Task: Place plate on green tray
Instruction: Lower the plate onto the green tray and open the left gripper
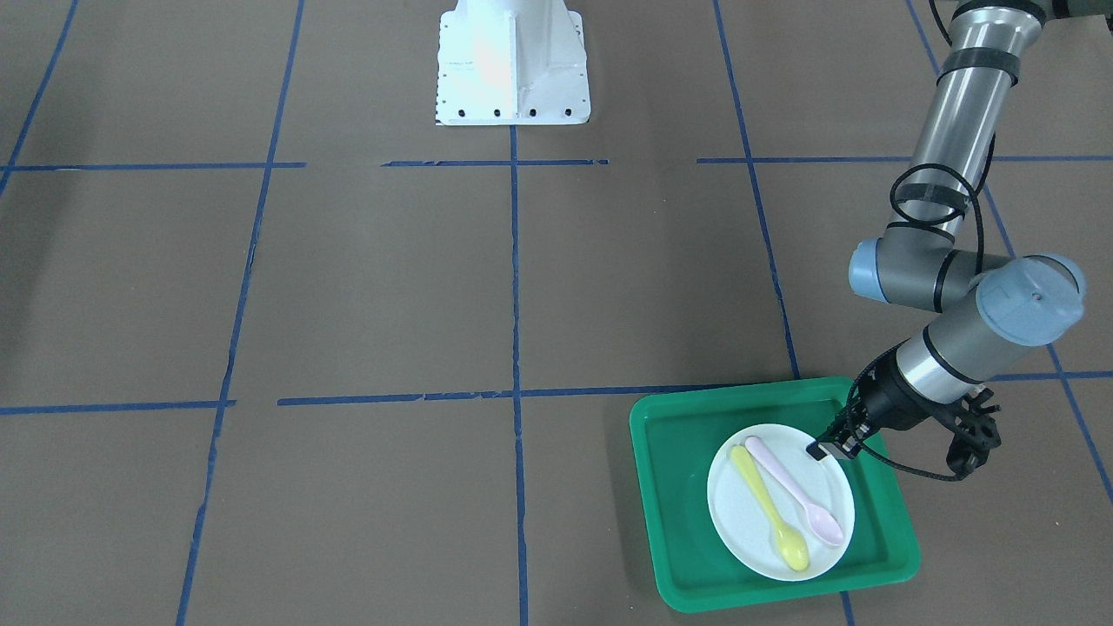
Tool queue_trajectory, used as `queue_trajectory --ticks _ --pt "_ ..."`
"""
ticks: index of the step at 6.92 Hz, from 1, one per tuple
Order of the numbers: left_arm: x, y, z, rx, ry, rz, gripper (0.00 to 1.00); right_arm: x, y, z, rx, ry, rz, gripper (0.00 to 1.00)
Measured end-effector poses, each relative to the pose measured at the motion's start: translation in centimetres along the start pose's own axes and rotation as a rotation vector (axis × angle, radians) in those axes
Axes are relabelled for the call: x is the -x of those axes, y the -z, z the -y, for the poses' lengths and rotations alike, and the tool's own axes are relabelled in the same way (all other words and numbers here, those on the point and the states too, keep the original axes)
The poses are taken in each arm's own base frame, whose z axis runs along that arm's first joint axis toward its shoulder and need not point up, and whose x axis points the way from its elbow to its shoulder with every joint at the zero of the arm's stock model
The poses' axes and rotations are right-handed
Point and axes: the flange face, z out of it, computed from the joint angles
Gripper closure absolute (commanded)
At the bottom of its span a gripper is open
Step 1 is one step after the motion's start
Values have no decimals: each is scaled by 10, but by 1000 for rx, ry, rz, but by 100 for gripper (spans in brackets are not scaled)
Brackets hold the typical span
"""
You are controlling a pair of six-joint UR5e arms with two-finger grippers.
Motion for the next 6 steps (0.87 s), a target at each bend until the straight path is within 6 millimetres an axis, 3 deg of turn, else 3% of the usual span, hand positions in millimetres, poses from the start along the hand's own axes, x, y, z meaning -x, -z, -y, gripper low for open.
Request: queue_trajectory --ticks 4,6 --pt "25 16 -8 28 -184 -12 0 0 0 0 0 -1 0 0" --pt "19 47 -13 50 -238 -48 0 0 0 0 0 -1 0 0"
